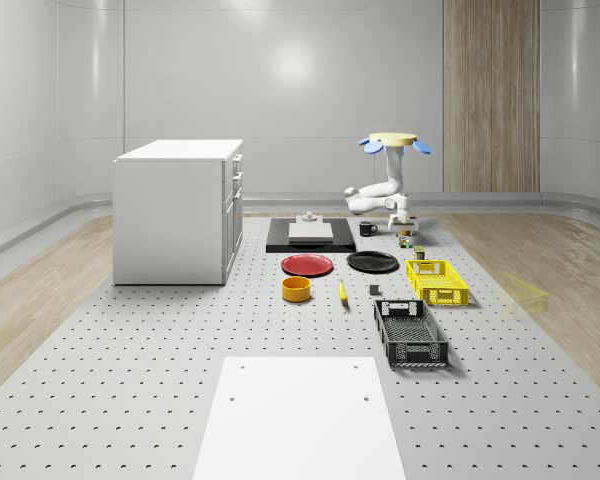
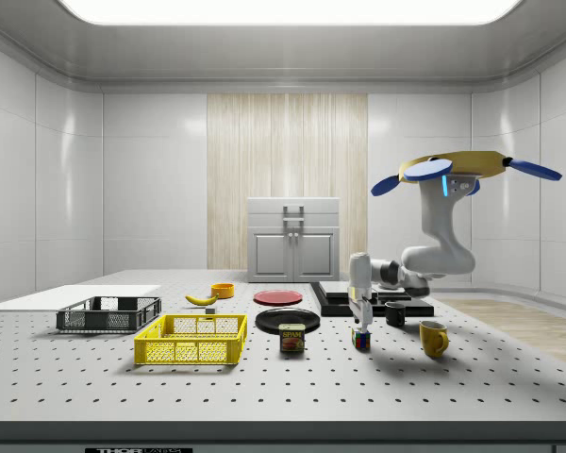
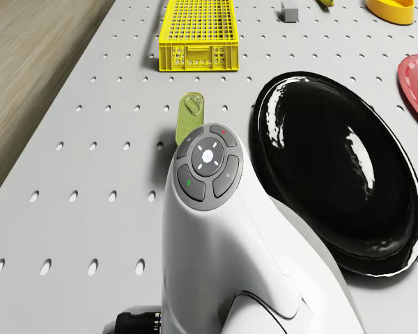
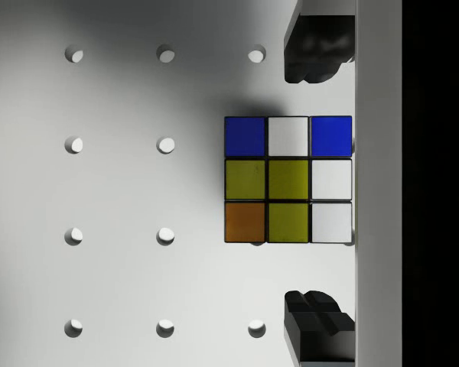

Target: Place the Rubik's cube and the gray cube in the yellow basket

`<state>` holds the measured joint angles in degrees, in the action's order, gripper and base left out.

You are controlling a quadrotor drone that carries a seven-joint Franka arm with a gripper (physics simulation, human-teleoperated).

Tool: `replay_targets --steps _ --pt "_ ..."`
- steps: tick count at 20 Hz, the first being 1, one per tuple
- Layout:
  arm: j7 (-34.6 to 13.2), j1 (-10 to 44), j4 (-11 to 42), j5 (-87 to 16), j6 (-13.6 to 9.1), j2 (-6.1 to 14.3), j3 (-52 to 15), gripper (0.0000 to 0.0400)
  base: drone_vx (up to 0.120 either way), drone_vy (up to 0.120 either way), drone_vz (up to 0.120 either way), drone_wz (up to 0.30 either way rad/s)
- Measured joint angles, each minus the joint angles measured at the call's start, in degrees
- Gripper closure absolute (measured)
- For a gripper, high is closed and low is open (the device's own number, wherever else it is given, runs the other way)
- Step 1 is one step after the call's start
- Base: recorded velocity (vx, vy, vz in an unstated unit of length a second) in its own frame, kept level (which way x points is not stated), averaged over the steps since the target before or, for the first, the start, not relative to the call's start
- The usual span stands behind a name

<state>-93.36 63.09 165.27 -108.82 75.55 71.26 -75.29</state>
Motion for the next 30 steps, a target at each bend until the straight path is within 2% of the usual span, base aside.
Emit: replay_targets --steps 11,17,23,26,30 --pt "0.4 0.0 -1.2 -4.6 5.3 3.6 5.6 0.0 0.0 0.0 0.0 0.0" --pt "0.3 0.4 -1.8 -5.8 7.0 4.7 7.1 0.0 0.0 0.0 0.0 0.0" --pt "0.0 1.7 -2.9 -5.7 7.7 5.0 7.0 0.0 0.0 0.0 0.0 0.0" --pt "-0.1 2.1 -3.2 -5.5 8.1 5.3 6.9 0.004 0.0 0.0 0.0 0.0" --pt "-0.3 2.4 -3.4 -5.3 8.5 5.7 6.7 0.0062 0.0 0.0 0.0 0.0"
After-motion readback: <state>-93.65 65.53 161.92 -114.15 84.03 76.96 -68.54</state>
